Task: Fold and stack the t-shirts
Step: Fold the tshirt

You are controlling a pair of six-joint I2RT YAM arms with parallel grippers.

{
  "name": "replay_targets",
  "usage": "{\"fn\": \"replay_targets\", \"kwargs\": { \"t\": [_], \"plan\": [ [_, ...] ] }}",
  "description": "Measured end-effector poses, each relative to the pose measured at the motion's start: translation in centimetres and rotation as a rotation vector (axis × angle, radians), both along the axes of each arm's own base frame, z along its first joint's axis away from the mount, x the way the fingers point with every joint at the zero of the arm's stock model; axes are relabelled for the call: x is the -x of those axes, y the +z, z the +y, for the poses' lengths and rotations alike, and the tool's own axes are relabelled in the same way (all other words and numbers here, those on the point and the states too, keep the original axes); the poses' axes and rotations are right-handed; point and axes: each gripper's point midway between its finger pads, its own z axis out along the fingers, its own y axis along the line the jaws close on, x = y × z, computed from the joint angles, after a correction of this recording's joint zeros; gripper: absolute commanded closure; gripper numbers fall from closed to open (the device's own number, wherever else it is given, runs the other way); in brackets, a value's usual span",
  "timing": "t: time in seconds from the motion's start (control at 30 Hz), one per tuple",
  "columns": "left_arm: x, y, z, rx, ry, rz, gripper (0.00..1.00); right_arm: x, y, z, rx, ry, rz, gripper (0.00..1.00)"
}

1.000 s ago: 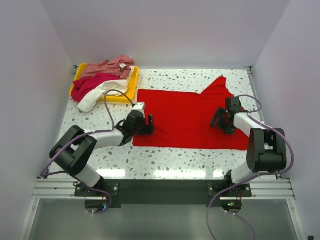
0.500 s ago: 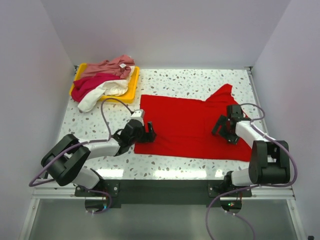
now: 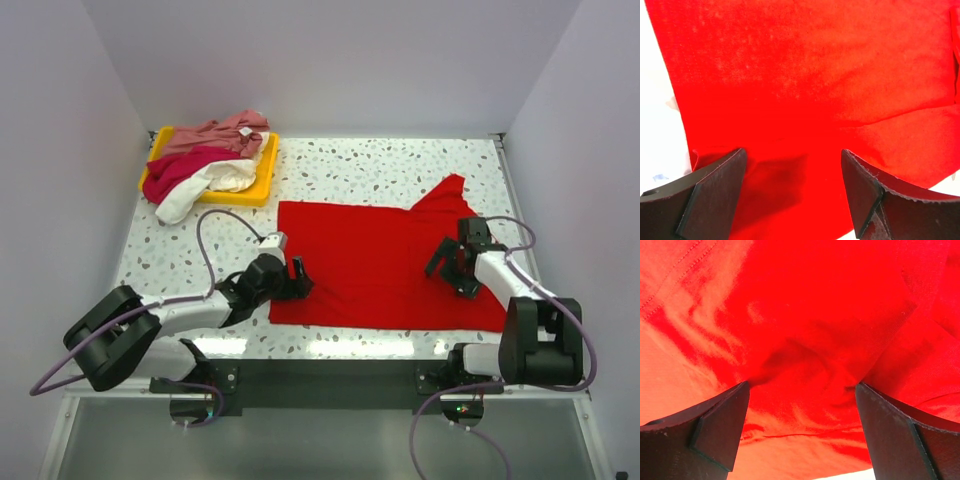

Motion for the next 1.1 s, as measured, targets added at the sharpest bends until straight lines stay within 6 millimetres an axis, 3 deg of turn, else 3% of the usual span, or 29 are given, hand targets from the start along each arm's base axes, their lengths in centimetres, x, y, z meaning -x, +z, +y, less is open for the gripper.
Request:
{"fn": "replay_targets", "kwargs": {
  "t": [0.2, 0.3, 0.43, 0.57, 0.7, 0.77, 1.1],
  "plan": [
    [1.2, 0.2, 0.8, -0.063, -0.002, 0.051, 0.12, 1.5, 1.3, 0.1, 0.003, 0.02, 0.032, 0.09],
    [0.8, 0.6, 1.1, -0.133, 0.001, 0.071, 0.11, -0.2, 3.4, 0.2, -0.003, 0.049, -0.037, 0.09],
    [-2.1, 2.1, 0.0, -0.186, 0.002, 0.041, 0.1, -3.4, 5.3, 0.9, -0.029, 0.091, -0.139, 0.1],
    [-5.0, 2.5, 0.2, -0.199, 0.023, 0.004, 0.1, -5.5, 3.7, 1.7, -0.052, 0.13, -0.134, 0.11],
    [-6.2, 0.5, 1.5, -0.241, 0.042, 0.028, 0.11, -5.9, 0.6, 2.1, -0.068, 0.152, -0.064, 0.12],
    [-6.2, -0.4, 1.9, -0.261, 0.037, 0.046, 0.11, -6.5, 0.5, 2.0, -0.059, 0.156, -0.072, 0.12],
    [-5.9, -0.5, 1.7, -0.191, 0.037, -0.016, 0.13, -6.4, 0.3, 1.7, -0.05, 0.098, -0.126, 0.12]
  ]
}}
